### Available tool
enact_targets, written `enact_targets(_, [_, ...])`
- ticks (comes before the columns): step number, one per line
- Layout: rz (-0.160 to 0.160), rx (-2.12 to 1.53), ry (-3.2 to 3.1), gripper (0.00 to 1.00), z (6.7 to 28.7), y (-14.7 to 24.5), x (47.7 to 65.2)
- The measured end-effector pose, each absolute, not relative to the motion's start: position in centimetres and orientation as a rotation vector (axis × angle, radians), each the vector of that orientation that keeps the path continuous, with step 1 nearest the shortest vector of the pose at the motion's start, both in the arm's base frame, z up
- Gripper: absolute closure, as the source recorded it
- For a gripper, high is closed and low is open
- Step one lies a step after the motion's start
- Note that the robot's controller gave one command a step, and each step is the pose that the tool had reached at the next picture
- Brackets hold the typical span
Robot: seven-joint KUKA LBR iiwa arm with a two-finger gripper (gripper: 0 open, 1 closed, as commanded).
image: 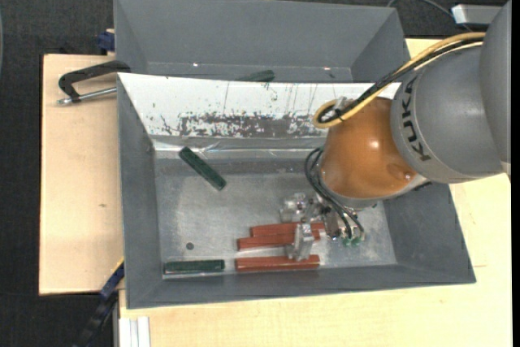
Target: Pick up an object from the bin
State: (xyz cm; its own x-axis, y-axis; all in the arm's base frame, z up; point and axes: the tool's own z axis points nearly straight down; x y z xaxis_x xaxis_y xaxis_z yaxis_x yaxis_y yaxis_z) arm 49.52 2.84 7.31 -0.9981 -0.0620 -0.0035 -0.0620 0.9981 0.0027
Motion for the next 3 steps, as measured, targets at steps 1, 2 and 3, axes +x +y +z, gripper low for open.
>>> enact_targets(1, [0.004, -0.098, 3.137, 1.0, 7.4, 2.9, 49.5])
enact_targets(2, [0.003, -0.409, 3.104, 1.0, 11.0, 2.4, 50.0])
enact_targets(3, [0.001, -0.5, 3.09, 1.0, 25.8, 6.2, 52.2])
